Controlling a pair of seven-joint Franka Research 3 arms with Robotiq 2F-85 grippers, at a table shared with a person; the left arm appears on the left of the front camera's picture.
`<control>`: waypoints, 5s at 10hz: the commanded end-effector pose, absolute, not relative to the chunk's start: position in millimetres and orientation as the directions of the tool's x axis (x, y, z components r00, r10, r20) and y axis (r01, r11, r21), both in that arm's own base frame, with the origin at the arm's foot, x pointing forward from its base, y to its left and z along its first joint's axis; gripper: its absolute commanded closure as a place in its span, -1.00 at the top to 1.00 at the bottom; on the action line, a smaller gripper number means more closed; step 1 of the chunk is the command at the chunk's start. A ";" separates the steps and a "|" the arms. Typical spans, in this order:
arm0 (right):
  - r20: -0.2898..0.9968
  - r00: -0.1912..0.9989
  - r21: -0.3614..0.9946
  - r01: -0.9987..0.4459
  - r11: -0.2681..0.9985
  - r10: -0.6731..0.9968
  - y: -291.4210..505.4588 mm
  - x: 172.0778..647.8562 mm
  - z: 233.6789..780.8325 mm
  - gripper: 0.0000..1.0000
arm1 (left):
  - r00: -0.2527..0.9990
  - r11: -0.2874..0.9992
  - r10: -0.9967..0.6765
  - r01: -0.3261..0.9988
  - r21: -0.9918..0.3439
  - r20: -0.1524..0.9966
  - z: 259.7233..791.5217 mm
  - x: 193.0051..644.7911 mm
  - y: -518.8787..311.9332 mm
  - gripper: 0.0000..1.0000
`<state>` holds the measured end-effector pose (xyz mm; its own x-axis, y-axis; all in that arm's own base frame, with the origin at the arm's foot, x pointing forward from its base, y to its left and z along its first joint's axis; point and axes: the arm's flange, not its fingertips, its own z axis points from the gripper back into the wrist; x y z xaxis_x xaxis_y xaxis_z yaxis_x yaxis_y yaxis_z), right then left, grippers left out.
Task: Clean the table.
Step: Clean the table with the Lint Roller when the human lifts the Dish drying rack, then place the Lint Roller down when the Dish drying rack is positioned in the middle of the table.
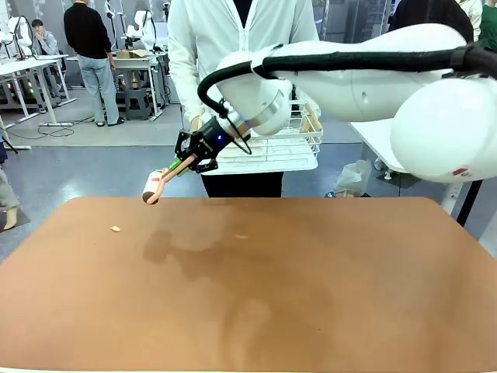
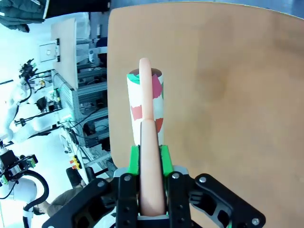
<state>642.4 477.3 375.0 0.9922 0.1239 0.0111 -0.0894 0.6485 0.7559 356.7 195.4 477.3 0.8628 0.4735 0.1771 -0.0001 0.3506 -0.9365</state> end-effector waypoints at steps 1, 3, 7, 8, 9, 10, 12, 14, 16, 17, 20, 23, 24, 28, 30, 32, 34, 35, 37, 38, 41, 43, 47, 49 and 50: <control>-0.037 0.990 0.686 -0.072 0.724 0.134 472.1 628.8 389.1 -0.58 | 0.862 0.333 0.472 0.019 -0.943 0.184 479.2 354.9 197.1 1.00; -0.053 0.989 0.580 -0.080 0.811 0.135 447.1 612.2 431.2 -0.58 | 0.862 0.333 0.472 0.019 -0.943 0.184 479.2 354.9 197.1 1.00; 0.005 0.984 0.209 -0.176 0.962 0.179 327.9 554.6 504.4 -0.58 | 0.862 0.333 0.472 0.019 -0.943 0.184 479.2 354.9 197.1 1.00; 0.023 0.982 0.103 -0.189 0.977 0.187 282.6 541.4 516.6 -0.58 | 0.862 0.333 0.472 0.019 -0.943 0.184 479.2 354.9 197.1 1.00; 0.034 0.989 0.078 -0.147 0.986 0.144 243.6 535.5 523.8 -0.58 | 0.862 0.333 0.472 0.019 -0.943 0.184 479.2 354.9 197.1 1.00; 0.034 0.998 0.058 -0.056 0.997 0.054 208.2 534.2 523.7 -0.58 | 0.862 0.333 0.472 0.019 -0.943 0.184 479.2 354.9 197.1 1.00; 0.018 1.000 -0.034 0.022 0.999 -0.022 127.2 522.4 515.7 -0.58 | 0.862 0.333 0.472 0.019 -0.943 0.184 479.2 354.9 197.1 1.00; 0.014 0.999 0.007 0.047 0.999 -0.047 76.9 499.4 506.4 -0.58 | 0.862 0.333 0.472 0.019 -0.943 0.184 479.2 354.9 197.1 1.00; 0.032 0.998 0.055 0.044 0.998 -0.046 61.6 496.2 494.3 -0.58 | 0.862 0.333 0.472 0.019 -0.943 0.184 479.2 354.9 197.1 1.00; -0.023 0.997 -0.016 0.079 0.997 -0.080 59.4 510.0 504.0 -0.58 | 0.862 0.333 0.472 0.019 -0.943 0.184 479.2 354.9 197.1 1.00; -0.023 0.997 -0.016 0.079 0.997 -0.080 59.4 510.0 504.0 -0.58 | 0.862 0.333 0.472 0.019 -0.943 0.184 479.2 354.9 197.1 1.00; -0.023 0.997 -0.016 0.079 0.997 -0.080 59.4 510.0 504.0 -0.58 | 0.862 0.333 0.472 0.019 -0.943 0.184 479.2 354.9 197.1 1.00; -0.023 0.997 -0.016 0.079 0.997 -0.080 59.4 510.0 504.0 -0.58 | 0.862 0.333 0.472 0.019 -0.943 0.184 479.2 354.9 197.1 1.00; -0.023 0.997 -0.016 0.079 0.997 -0.080 59.4 510.0 504.0 -0.58 | 0.862 0.333 0.472 0.019 -0.943 0.184 479.2 354.9 197.1 1.00; -0.023 0.997 -0.016 0.079 0.997 -0.080 59.4 510.0 504.0 -0.58 | 0.862 0.333 0.472 0.019 -0.943 0.184 479.2 354.9 197.1 1.00; -0.023 0.997 -0.016 0.079 0.997 -0.080 59.4 510.0 504.0 -0.58 | 0.862 0.333 0.472 0.019 -0.943 0.184 479.2 354.9 197.1 1.00; -0.023 0.997 -0.016 0.079 0.997 -0.080 59.4 510.0 504.0 -0.58 | 0.862 0.333 0.472 0.019 -0.943 0.184 479.2 354.9 197.1 1.00; -0.023 0.997 -0.016 0.079 0.997 -0.080 59.4 510.0 504.0 -0.58 | 0.862 0.333 0.472 0.019 -0.943 0.184 479.2 354.9 197.1 1.00; -0.023 0.997 -0.016 0.079 0.997 -0.080 59.4 510.0 504.0 -0.58 | 0.862 0.333 0.472 0.019 -0.943 0.184 479.2 354.9 197.1 1.00; -0.023 0.997 -0.016 0.079 0.997 -0.080 59.4 510.0 504.0 -0.58 | 0.862 0.333 0.472 0.019 -0.943 0.184 479.2 354.9 197.1 1.00; -0.023 0.997 -0.016 0.079 0.997 -0.080 59.4 510.0 504.0 -0.58 | 0.862 0.333 0.472 0.019 -0.943 0.184 479.2 354.9 197.1 1.00; -0.023 0.997 -0.016 0.079 0.997 -0.080 59.4 510.0 504.0 -0.58 | 0.862 0.333 0.472 0.019 -0.943 0.184 479.2 354.9 197.1 1.00; -0.023 0.997 -0.016 0.079 0.997 -0.080 59.4 510.0 504.0 -0.58 | 0.862 0.333 0.472 0.019 -0.943 0.184 479.2 354.9 197.1 1.00; -0.023 0.997 -0.016 0.079 0.997 -0.080 59.4 510.0 504.0 -0.58 | 0.862 0.333 0.472 0.019 -0.943 0.184 479.2 354.9 197.1 1.00; -0.023 0.997 -0.016 0.079 0.997 -0.080 59.4 510.0 504.0 -0.58 | 0.862 0.333 0.472 0.019 -0.943 0.184 479.2 354.9 197.1 1.00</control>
<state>508.7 58.1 500.2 0.9972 -0.0735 -0.0159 0.0735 0.9973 -0.0053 356.6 195.5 477.4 0.8628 0.4736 0.1772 -0.0004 0.3511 -0.9363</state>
